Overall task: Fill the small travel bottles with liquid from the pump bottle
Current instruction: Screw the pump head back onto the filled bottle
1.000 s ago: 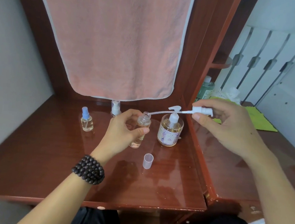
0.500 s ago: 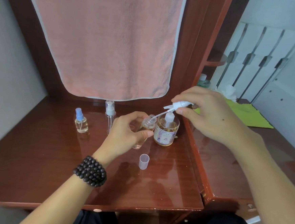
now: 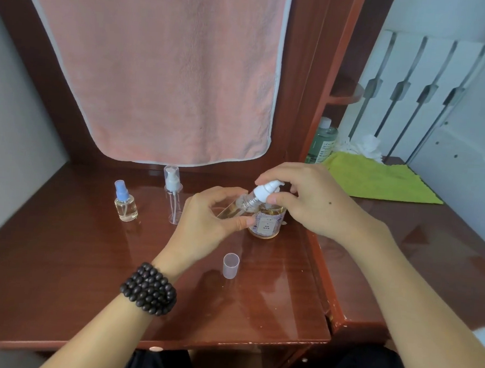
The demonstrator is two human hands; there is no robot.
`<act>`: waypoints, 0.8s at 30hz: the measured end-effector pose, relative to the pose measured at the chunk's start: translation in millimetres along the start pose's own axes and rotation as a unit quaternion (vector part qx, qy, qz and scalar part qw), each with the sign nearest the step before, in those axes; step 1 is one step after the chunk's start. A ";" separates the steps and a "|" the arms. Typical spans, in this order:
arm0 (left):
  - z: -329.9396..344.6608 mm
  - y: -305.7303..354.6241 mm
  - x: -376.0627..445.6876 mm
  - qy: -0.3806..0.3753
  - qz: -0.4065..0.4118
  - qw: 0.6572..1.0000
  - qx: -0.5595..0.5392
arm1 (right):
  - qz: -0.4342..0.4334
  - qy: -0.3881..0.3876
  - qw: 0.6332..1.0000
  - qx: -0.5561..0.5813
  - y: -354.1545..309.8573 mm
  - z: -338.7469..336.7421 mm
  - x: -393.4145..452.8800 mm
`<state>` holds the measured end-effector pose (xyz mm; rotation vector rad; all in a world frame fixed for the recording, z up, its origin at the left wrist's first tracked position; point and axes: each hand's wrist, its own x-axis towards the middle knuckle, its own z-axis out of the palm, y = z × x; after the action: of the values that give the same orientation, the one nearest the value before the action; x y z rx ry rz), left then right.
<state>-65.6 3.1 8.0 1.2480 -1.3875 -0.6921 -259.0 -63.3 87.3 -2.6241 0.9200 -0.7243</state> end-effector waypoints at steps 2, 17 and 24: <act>0.6 -0.2 1.1 0.002 0.005 1.000 0.000 | -0.005 0.007 1.000 0.008 0.9 0.5 -2.0; 5.9 -3.6 -0.1 -0.002 0.034 0.998 0.056 | 0.083 -0.049 0.995 -0.036 5.1 9.1 2.0; 2.0 -5.1 0.4 -0.004 0.024 0.999 0.036 | 0.045 -0.095 0.994 0.014 0.8 -12.2 -4.6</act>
<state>-65.9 0.8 3.1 1.2651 -1.4560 -0.6194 -269.1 -62.0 95.6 -2.5550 0.9577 -0.4532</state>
